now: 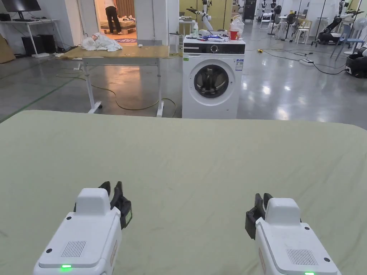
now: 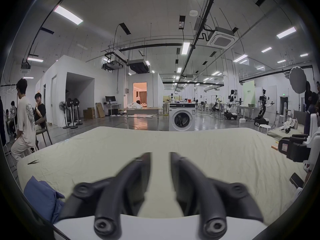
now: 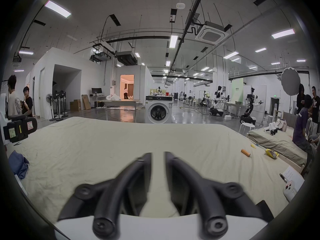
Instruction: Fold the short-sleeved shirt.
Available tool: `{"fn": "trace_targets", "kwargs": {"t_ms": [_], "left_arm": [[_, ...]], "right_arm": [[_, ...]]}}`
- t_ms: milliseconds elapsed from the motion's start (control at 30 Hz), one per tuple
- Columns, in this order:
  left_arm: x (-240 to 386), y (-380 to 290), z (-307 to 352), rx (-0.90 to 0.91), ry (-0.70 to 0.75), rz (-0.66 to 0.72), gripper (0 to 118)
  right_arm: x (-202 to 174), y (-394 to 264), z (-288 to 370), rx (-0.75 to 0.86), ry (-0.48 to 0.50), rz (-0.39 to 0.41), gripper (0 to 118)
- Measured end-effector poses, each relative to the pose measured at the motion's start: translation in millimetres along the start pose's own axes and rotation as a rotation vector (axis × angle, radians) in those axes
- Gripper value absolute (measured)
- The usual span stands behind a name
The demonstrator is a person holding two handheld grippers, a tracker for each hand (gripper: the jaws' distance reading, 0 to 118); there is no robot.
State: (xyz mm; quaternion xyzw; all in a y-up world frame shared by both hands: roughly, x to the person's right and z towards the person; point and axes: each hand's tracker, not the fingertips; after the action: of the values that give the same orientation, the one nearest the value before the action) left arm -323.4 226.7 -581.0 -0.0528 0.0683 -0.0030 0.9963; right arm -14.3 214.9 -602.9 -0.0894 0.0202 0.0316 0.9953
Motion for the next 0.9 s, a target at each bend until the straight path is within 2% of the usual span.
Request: {"fn": "trace_targets", "kwargs": {"t_ms": [67,100,233,300,367,600,800,900], "left_arm": [[1.5,-0.6,2.1,0.004,0.006,0.001,69],[0.5,0.0,1.8,0.01,0.017,-0.002,76],[0.3,1.6,2.8,0.029,0.038,-0.031,82],[0.0,2.0,2.8,0.033,0.037,-0.039,90],[-1.7,2.9,3.0,0.041,0.039,-0.037,97],[-4.8,3.0,0.9,0.009,0.049,-0.018,97],[-6.9,2.9,-1.1,0.001,0.038,-0.005,98],[-5.4,2.4,-1.9,-0.003,0.046,-0.007,98]], "right_arm": [[-1.4,0.0,-0.2,0.003,-0.011,0.005,81],[-2.0,-0.1,-0.3,0.002,-0.015,0.007,89],[-3.6,-2.3,1.0,0.019,-0.029,0.032,95],[-4.9,-2.4,0.6,0.023,-0.035,0.048,103],[-4.7,-1.8,0.4,0.024,-0.036,0.049,106],[-1.4,2.8,0.1,0.027,-0.043,0.004,106],[2.5,4.0,-3.7,0.032,0.018,-0.03,106],[-0.9,5.3,-5.5,0.026,-0.001,-0.027,106]]}}
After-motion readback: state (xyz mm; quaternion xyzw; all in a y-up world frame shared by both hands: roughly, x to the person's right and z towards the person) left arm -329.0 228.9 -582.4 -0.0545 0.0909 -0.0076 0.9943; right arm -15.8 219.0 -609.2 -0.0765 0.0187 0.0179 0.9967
